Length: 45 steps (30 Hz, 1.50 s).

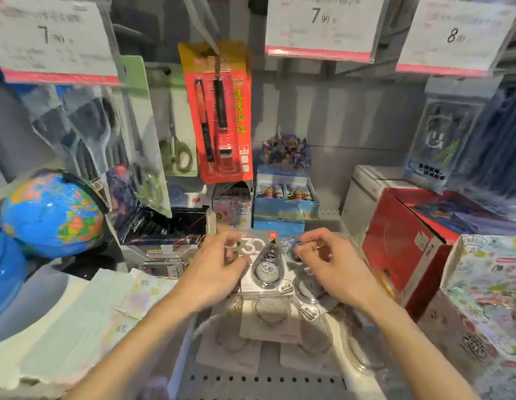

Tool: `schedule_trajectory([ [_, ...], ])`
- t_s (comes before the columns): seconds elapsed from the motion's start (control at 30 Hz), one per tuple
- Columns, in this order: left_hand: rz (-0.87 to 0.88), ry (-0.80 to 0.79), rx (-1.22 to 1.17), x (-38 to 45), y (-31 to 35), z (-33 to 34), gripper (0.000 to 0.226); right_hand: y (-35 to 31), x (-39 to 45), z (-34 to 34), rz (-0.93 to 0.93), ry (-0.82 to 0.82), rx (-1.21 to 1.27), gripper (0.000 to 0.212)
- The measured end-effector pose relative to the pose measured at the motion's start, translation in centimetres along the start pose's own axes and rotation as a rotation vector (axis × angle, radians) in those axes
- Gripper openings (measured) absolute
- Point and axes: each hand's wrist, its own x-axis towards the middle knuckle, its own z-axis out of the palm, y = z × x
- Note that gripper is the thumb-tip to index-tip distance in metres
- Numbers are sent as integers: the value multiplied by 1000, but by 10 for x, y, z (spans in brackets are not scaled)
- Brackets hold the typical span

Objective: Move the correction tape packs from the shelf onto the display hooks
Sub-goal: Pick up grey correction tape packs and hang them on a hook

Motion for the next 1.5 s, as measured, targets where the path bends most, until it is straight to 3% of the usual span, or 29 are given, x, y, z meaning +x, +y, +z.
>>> schedule_trajectory([
  [0.13, -45, -81, 166, 2, 3, 8, 60, -2, 12, 11, -50, -156, -277, 11],
  [0.3, -88, -89, 160, 5, 8, 10, 57, -4, 20, 12, -35, -287, -409, 38],
  [0.47, -79, -57, 5, 3, 9, 12, 59, -4, 20, 9, 7, -305, -271, 43],
  [0.7, -70, 39, -279, 7, 17, 12, 78, -5, 25, 4, 30, -157, 51, 32],
  [0.87, -114, -13, -505, 14, 23, 12, 65, -5, 27, -3, 34, -83, 228, 25],
  [1.03, -96, -16, -515, 22, 16, 15, 65, -1, 27, -9, 50, -68, 271, 17],
  [1.17, -90, 30, -399, 25, 7, 9, 62, 10, 27, -15, 58, -19, 45, 17],
  [1.33, -76, 41, -316, 25, 3, 9, 51, 9, 39, -4, 53, -16, -523, 49],
  [1.5, -82, 52, -319, 25, 0, 7, 48, 11, 55, 6, 249, -162, -780, 72],
])
